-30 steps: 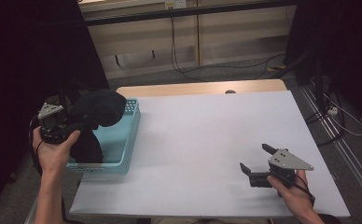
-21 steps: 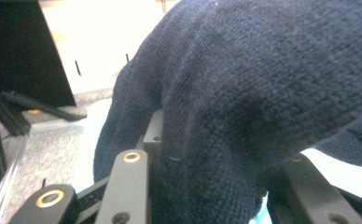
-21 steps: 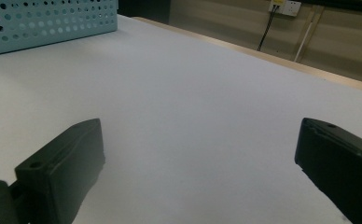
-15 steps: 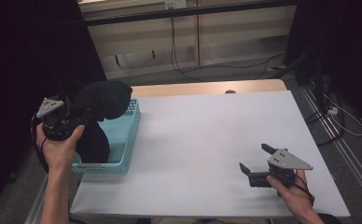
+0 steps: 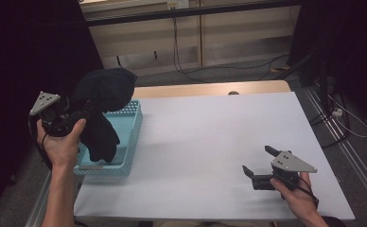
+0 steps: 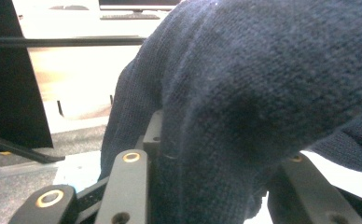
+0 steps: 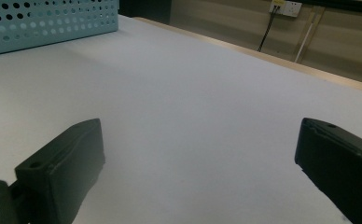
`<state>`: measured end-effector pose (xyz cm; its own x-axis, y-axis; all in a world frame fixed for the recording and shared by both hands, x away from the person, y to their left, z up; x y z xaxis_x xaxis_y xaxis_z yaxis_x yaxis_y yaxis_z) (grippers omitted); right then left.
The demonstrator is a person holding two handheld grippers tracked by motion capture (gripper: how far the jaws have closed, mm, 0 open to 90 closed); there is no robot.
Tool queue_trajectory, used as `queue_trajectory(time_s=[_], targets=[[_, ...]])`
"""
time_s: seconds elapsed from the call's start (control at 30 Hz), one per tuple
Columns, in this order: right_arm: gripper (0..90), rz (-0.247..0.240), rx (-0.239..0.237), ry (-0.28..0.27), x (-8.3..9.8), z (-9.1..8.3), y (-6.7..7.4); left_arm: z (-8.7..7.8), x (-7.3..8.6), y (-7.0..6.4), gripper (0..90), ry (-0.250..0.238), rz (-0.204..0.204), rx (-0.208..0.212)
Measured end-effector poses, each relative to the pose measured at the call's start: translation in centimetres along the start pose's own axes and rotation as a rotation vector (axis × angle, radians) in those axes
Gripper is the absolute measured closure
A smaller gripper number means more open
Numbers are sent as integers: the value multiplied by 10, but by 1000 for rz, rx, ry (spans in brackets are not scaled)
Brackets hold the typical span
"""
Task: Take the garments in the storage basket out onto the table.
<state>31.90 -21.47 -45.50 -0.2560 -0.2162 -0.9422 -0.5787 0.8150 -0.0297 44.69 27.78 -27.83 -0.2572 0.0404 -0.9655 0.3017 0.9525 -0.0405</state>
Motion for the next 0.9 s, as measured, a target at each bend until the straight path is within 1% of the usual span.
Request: queue_trajectory(time_s=[0.03, 0.1, 0.17, 0.2, 0.27, 0.33, 0.4, 0.47, 0.53, 0.67, 0.9], targets=[[8, 0, 0, 0, 0, 0, 0, 0, -1, 0, 624, -6, -2, 3], [7, 0, -1, 1, 0, 0, 0, 0, -4, -1, 624, -22, -3, -4], [7, -1, -2, 0, 0, 0, 0, 1, -7, -3, 624, -33, -2, 2], [7, -1, -2, 0, 0, 0, 0, 1, -8, -3, 624, -30, 3, 3], [7, -1, -2, 0, 0, 0, 0, 2, -10, -7, 624, -46, 11, 9], [7, 0, -1, -2, 0, 0, 0, 3, -12, -9, 624, -49, 11, 11], [8, 0, -2, -1, 0, 0, 0, 3, -15, -11, 624, -62, 13, 9], [8, -3, -4, -1, 0, 0, 0, 3, -19, -13, 624, -79, 7, 16], [7, -2, -4, -1, 0, -1, 1, 3, -24, -15, 624, -94, 12, 17], [6, -1, -4, -3, 0, 0, 0, 3, -34, -22, 623, -127, 14, 25], [5, 1, -6, -3, 0, -1, 1, 5, -45, -37, 623, -138, 31, 59]])
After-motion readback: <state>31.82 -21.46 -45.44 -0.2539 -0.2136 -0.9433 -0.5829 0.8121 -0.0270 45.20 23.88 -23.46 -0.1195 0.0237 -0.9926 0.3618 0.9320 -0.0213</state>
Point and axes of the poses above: each handheld gripper's, and its own axes: z roughly forward along the jaws, x roughly out of its underside, y roughly to its left, the point moved 6 cm from there along z, roughly forward along the jaws, and after that the axes turned 5 degrees about -x, right-handed, at the moved point
